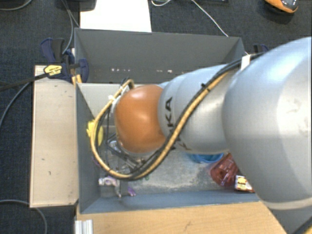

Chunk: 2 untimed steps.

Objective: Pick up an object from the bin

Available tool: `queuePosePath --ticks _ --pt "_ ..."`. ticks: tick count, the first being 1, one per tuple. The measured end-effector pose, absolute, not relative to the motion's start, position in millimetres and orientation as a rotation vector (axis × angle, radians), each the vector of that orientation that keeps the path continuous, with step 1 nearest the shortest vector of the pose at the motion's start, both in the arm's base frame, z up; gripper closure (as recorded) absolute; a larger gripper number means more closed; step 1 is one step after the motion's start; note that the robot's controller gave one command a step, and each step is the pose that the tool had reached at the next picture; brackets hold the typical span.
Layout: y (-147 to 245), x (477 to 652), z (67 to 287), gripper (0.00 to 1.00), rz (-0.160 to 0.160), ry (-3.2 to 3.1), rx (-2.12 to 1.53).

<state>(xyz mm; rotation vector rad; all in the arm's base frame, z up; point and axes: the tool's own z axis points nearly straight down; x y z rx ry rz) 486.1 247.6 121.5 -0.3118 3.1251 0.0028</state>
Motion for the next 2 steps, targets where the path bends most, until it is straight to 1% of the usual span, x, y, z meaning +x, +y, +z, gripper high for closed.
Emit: queuePosePath --ticks 1,2 --pt "241.3 483.8 113.5 0.00 0.004 3.119 -0.297" --pt "245.6 492.7 99.8 0.00 0.005 3.081 -0.570"
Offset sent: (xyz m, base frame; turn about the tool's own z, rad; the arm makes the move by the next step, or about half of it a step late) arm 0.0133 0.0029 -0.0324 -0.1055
